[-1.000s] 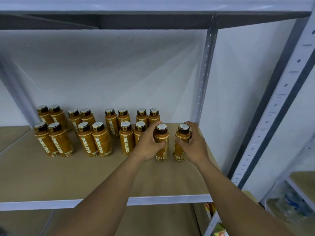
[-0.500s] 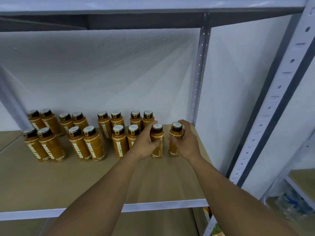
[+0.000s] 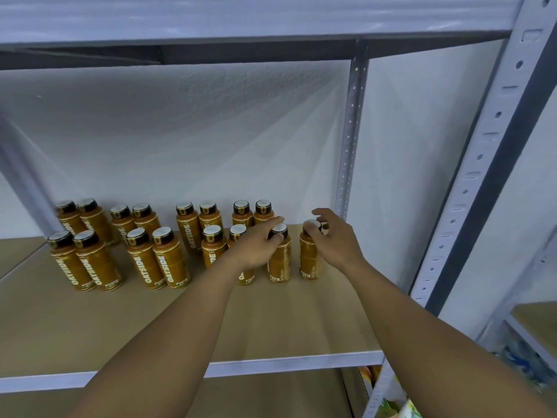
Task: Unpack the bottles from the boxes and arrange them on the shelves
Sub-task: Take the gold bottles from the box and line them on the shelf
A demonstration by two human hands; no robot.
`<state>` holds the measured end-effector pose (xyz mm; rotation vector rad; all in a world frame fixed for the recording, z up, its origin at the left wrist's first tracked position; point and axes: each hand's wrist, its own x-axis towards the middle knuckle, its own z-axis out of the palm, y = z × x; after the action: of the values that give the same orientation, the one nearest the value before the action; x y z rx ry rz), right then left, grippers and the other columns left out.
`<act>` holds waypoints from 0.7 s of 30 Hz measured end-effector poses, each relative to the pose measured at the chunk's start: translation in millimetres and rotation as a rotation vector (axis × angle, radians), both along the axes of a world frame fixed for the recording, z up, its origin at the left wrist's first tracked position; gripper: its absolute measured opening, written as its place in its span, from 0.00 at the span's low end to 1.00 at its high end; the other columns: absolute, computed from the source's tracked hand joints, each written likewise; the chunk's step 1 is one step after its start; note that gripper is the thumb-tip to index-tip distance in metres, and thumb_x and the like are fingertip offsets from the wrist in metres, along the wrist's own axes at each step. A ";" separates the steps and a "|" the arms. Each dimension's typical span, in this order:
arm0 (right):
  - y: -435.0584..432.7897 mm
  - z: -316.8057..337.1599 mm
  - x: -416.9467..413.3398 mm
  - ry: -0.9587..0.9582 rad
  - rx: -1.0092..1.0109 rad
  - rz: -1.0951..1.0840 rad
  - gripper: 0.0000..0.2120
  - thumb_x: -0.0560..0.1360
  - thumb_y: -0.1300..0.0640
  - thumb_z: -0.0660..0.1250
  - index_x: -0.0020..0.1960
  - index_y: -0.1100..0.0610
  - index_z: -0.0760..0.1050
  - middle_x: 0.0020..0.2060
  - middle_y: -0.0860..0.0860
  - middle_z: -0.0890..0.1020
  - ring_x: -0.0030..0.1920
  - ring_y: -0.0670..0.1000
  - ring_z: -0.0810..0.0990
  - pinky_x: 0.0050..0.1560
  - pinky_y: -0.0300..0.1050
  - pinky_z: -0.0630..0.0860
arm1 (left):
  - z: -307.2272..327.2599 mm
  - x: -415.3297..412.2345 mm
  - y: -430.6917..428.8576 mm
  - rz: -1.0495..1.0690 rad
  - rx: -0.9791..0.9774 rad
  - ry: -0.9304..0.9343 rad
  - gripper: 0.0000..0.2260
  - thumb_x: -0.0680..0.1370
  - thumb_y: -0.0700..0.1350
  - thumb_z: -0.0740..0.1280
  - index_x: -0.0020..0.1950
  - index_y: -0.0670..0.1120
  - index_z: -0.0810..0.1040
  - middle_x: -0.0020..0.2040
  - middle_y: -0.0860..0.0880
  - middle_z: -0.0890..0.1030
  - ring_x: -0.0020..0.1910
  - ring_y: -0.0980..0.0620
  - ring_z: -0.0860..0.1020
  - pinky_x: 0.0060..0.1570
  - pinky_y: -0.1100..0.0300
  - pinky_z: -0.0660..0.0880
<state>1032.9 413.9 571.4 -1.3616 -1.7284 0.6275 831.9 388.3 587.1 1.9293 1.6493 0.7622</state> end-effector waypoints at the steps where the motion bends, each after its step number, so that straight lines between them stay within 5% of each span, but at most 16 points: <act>1: 2.2 1.4 0.8 -0.057 0.003 0.004 0.17 0.78 0.41 0.65 0.65 0.45 0.76 0.59 0.47 0.80 0.58 0.50 0.78 0.60 0.49 0.75 | 4.9 -0.2 0.5 -0.008 -0.015 0.044 0.23 0.86 0.49 0.59 0.81 0.53 0.62 0.81 0.50 0.62 0.79 0.49 0.61 0.72 0.57 0.61; 9: 4.8 7.8 2.8 -0.212 0.012 0.050 0.11 0.80 0.48 0.64 0.56 0.52 0.81 0.44 0.47 0.78 0.54 0.52 0.77 0.61 0.53 0.72 | 25.6 5.7 3.9 -0.019 0.003 0.266 0.17 0.83 0.51 0.65 0.71 0.49 0.73 0.66 0.48 0.78 0.62 0.48 0.76 0.55 0.57 0.72; 14: 5.1 9.1 3.0 -0.218 -0.018 0.056 0.17 0.80 0.46 0.63 0.66 0.47 0.79 0.66 0.49 0.79 0.65 0.52 0.77 0.67 0.48 0.72 | 25.1 5.9 6.2 0.033 0.028 0.277 0.15 0.80 0.55 0.69 0.63 0.50 0.76 0.57 0.49 0.81 0.54 0.49 0.79 0.52 0.52 0.78; 18: 2.3 10.4 3.9 -0.234 -0.016 0.060 0.18 0.81 0.44 0.63 0.69 0.46 0.77 0.68 0.50 0.78 0.66 0.52 0.77 0.67 0.46 0.72 | 22.8 6.9 6.2 0.027 0.034 0.305 0.18 0.81 0.56 0.67 0.67 0.49 0.74 0.62 0.47 0.81 0.57 0.49 0.79 0.52 0.55 0.77; 21: -0.3 12.2 3.6 -0.239 -0.044 0.050 0.22 0.80 0.38 0.61 0.71 0.44 0.74 0.68 0.50 0.77 0.65 0.53 0.78 0.66 0.51 0.74 | 27.3 5.3 3.9 -0.019 -0.006 0.332 0.26 0.83 0.57 0.62 0.79 0.51 0.64 0.75 0.47 0.72 0.69 0.46 0.74 0.61 0.56 0.72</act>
<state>1036.6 413.7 583.6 -1.4763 -1.9536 0.5504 837.2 392.2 614.5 2.1532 1.8146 0.4449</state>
